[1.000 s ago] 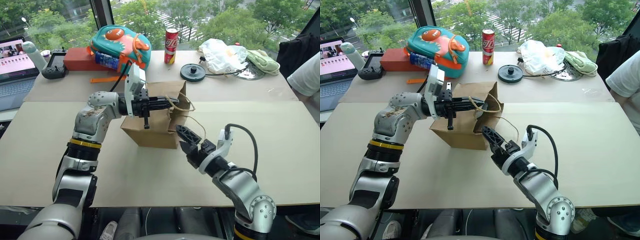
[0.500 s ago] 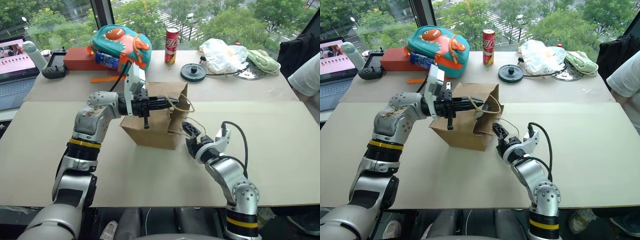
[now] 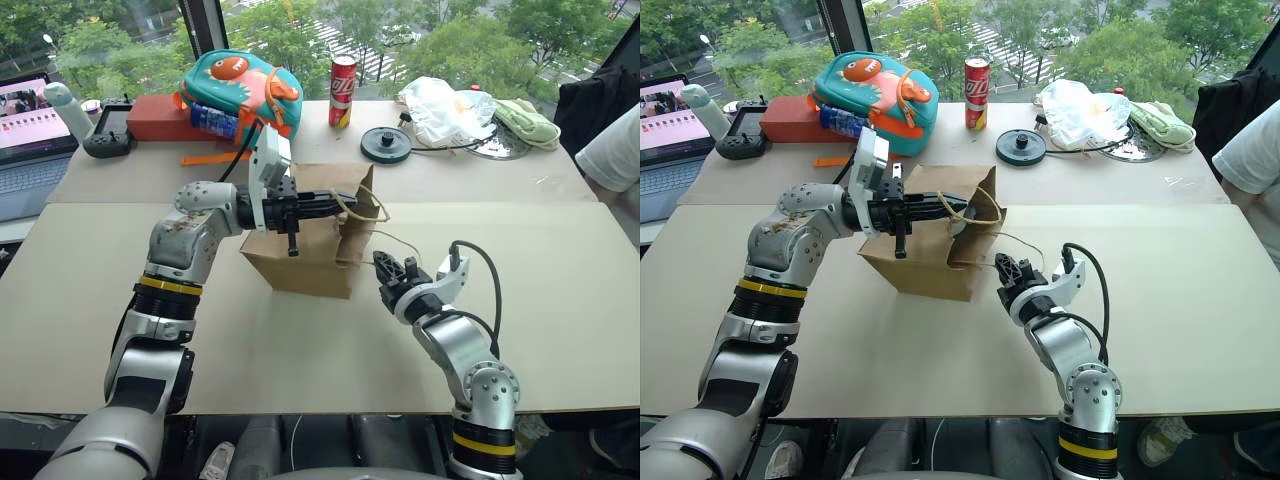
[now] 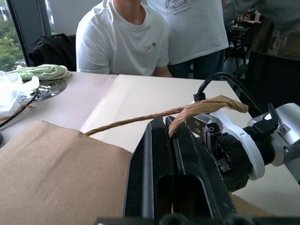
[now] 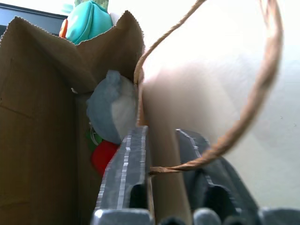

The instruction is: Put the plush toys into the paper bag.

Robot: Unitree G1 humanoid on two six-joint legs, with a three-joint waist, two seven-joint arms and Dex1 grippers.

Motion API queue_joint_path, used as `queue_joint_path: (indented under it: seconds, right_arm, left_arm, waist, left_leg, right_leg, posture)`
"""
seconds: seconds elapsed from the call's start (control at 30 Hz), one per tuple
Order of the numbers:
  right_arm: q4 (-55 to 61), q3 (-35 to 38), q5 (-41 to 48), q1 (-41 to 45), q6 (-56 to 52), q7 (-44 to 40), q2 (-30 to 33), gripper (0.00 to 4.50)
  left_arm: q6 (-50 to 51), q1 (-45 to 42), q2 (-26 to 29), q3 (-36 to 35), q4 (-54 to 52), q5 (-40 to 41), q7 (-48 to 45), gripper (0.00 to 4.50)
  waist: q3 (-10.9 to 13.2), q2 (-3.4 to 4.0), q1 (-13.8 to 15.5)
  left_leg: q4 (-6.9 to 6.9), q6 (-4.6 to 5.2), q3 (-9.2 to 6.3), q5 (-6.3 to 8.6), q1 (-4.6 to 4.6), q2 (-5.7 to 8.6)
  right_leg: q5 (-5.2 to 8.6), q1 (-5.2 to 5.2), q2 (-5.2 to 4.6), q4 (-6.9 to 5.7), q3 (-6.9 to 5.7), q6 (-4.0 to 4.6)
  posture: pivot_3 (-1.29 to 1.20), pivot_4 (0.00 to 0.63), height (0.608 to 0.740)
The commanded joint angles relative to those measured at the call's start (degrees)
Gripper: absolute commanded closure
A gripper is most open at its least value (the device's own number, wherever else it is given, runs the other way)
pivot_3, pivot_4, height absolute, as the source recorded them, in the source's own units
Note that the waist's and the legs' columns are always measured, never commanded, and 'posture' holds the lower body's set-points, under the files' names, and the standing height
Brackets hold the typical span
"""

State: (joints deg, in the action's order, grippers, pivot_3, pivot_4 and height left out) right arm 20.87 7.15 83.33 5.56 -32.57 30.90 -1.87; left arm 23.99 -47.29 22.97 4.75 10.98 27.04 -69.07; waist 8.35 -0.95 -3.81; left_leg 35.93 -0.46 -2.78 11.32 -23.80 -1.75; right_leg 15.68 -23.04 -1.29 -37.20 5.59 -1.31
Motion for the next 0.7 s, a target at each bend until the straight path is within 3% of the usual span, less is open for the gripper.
queue_joint_path:
  seconds: [0.03, 0.23, 0.37, 0.5, 0.6, 0.7]
  right_arm:
    - [2.4, -0.4, -1.4, 0.8, 0.6, -1.3, 0.0, 4.47]
    - [3.0, -0.9, -5.2, 2.1, 0.2, -2.2, 1.5, 4.47]
    - [5.7, -2.0, -11.0, 4.4, -1.0, -3.0, 5.9, 4.47]
    - [12.4, -2.5, -17.1, 9.7, -2.3, -4.5, 13.2, 4.47]
    - [16.4, -4.5, -23.8, 14.4, -7.4, -5.1, 22.5, 4.47]
    - [19.0, -6.2, -27.7, 17.3, -10.8, -4.6, 26.8, 4.47]
  left_arm:
    - [-1.1, -1.6, 0.1, -0.7, -0.6, -0.2, 0.1, 4.5]
    - [-1.3, -1.6, 0.0, -0.7, -0.5, -0.2, 0.2, 4.5]
    - [-2.1, -1.6, -0.2, -0.6, -0.1, -0.6, 0.2, 4.5]
    - [-5.5, -3.4, -2.2, -0.7, 2.5, -0.9, 0.0, 4.5]
    - [-8.8, -7.4, -5.6, -1.8, 7.7, -1.1, 2.0, 4.5]
    - [-12.5, -10.5, -7.7, -3.9, 13.7, -2.1, 5.7, 4.5]
  waist:
    - [0.0, 0.0, 0.0]
    - [0.0, 0.0, 0.0]
    - [0.0, 0.0, 0.0]
    - [0.0, 0.0, 0.2]
    - [0.0, 0.0, 0.8]
    - [0.0, -0.01, 1.4]
  left_leg:
    - [0.0, 0.0, 0.0, 0.0, 0.0, 0.0]
    - [0.01, 0.0, 0.0, 0.0, 0.0, 0.0]
    - [0.01, 0.0, 0.01, 0.0, 0.0, 0.02]
    - [0.04, 0.0, 0.02, 0.0, -0.01, 0.05]
    - [0.07, 0.0, 0.0, 0.0, -0.02, 0.06]
    - [0.07, 0.0, 0.0, 0.0, -0.04, 0.08]
  right_leg:
    - [0.0, 0.0, 0.0, 0.0, 0.0, 0.0]
    - [0.0, 0.0, 0.0, 0.0, 0.0, 0.0]
    - [0.0, 0.0, -0.01, 0.0, 0.01, 0.0]
    - [0.0, -0.01, -0.02, -0.01, 0.02, 0.0]
    - [0.0, 0.03, -0.02, 0.02, 0.0, -0.01]
    - [0.0, 0.02, -0.02, 0.06, 0.0, -0.01]
  posture:
    - [0.0, 0.15, 0.739]
    - [0.0, 0.15, 0.739]
    - [0.0, 0.15, 0.739]
    - [0.0, 0.15, 0.739]
    - [0.0, 0.15, 0.739]
    - [0.0, 0.15, 0.739]
